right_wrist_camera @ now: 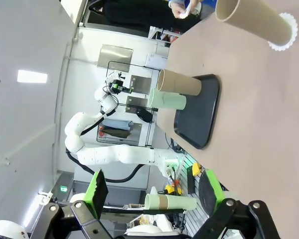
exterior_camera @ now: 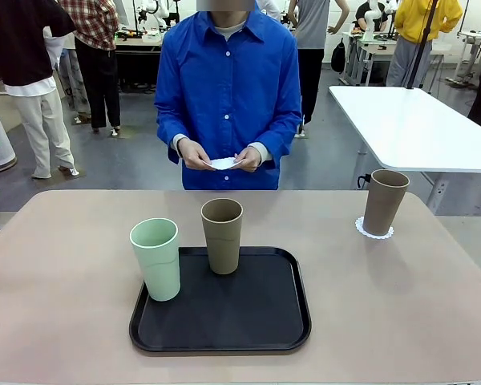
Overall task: Place coasters on the table and set cups on them.
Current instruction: Take one Reusable plastic cup from the Flat Tray and place it on a coaster set by the human.
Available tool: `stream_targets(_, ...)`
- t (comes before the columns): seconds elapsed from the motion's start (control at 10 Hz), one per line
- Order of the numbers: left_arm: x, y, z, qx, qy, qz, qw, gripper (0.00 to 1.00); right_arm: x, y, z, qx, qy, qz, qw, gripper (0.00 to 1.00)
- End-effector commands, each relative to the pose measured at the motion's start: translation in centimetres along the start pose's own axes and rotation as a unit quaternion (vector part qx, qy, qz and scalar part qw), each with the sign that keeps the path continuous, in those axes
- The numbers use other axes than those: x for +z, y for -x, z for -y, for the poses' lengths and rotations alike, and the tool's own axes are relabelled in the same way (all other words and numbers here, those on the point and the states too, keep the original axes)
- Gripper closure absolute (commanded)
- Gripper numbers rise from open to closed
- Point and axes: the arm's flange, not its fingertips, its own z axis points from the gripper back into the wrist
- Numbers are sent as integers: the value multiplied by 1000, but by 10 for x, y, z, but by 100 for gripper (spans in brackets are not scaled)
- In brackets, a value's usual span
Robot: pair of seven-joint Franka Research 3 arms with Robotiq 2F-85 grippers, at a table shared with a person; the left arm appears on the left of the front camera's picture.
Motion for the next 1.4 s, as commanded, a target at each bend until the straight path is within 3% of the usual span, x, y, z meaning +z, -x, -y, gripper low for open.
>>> stream_targets(0.0,2,1,1,-5,3,-1,1000,0,0,5,1,-11,-2,-2,1000,0)
stream_targets(1.3,2,1,1,-5,3,-1,1000,0,0,5,1,-11,-2,-2,1000,0)
